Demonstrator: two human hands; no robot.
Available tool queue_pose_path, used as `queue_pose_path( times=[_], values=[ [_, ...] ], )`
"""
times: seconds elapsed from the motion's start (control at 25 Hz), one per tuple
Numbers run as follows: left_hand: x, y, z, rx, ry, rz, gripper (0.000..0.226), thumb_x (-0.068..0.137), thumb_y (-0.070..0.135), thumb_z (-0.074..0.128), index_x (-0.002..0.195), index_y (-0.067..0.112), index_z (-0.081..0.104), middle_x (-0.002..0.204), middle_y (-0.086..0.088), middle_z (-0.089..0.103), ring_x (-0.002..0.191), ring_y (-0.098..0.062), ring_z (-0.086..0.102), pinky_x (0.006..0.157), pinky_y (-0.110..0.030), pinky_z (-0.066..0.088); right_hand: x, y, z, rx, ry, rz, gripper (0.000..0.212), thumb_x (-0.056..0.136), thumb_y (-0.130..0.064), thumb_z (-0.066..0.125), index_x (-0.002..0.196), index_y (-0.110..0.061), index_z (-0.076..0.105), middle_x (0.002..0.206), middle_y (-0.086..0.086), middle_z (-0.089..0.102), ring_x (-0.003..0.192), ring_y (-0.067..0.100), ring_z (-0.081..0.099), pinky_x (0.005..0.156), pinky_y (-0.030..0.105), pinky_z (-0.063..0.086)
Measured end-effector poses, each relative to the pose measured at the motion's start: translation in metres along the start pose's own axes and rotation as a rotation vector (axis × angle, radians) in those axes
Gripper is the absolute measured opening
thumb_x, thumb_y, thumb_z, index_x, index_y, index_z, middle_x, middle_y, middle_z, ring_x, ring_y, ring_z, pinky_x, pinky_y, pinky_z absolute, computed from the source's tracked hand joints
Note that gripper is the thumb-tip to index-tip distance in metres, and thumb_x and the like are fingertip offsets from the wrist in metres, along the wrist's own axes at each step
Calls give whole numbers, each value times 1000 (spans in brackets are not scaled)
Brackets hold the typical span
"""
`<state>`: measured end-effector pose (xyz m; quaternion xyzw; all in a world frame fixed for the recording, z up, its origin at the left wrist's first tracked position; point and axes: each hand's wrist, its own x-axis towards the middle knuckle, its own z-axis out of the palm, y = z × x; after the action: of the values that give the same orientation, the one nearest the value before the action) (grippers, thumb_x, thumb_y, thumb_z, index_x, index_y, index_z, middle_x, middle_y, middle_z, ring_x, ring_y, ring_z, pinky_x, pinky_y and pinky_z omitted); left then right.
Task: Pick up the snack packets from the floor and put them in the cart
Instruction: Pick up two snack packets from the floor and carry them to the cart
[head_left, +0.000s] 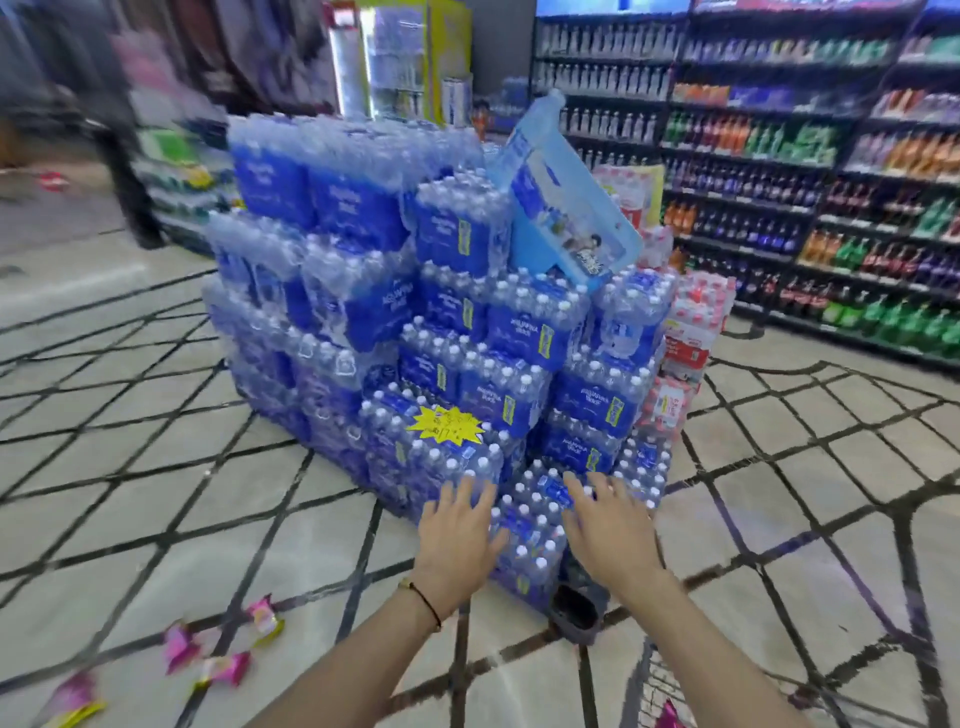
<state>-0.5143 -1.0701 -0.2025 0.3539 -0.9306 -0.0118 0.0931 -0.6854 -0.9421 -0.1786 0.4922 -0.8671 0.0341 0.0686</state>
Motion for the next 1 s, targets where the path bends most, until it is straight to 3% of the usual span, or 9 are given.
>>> queue_pose_path(
  times=[0.2,0.32,0.48,0.6,0.72,0.92,1.0],
  values=[
    [-69,-91,-32,0,67,-315,60,84,58,44,134,25,49,147,-10,46,124,-31,50,86,-45,52,33,-109,-4,49,7,-308,50,84,-32,69,131,-19,58,121,10,62,107,37,57,70,48,55],
    [-128,-135,-46,28,47,-477,62,88,53,51,141,24,41,153,-10,36,131,-31,42,94,-45,49,30,-180,0,84,-31,-463,51,85,-34,66,132,-19,57,126,11,60,114,40,54,80,51,53],
    [-220,-179,-57,75,9,-694,62,94,54,46,146,24,35,159,-10,29,134,-32,39,101,-44,45,-5,-274,-7,192,-68,-668,49,88,-33,59,136,-22,53,130,7,56,122,32,48,87,47,50],
    [-275,-209,-61,68,11,-834,61,93,56,45,145,27,33,157,-7,30,133,-30,40,99,-43,46,-25,-330,-8,186,-89,-815,56,93,-36,50,147,-26,38,141,3,48,131,28,40,95,45,46],
    [-318,-237,-65,62,-14,-932,62,93,56,45,146,28,30,155,-4,30,132,-29,41,95,-42,48,-34,-382,-3,177,-124,-892,55,97,-39,44,148,-29,28,147,2,41,136,29,34,100,44,44],
    [-379,-312,-72,33,-33,-1062,66,97,53,45,153,25,24,163,-8,18,142,-31,33,107,-45,41,-52,-499,2,146,-138,-1025,55,97,-38,44,148,-28,28,148,3,40,136,30,33,103,45,42],
    [-398,-348,-76,40,-37,-1081,65,96,52,45,152,26,24,162,-6,20,139,-31,35,105,-43,41,-59,-546,4,130,-151,-1046,55,97,-38,43,149,-27,28,149,2,39,135,30,33,102,45,42]
  ],
)
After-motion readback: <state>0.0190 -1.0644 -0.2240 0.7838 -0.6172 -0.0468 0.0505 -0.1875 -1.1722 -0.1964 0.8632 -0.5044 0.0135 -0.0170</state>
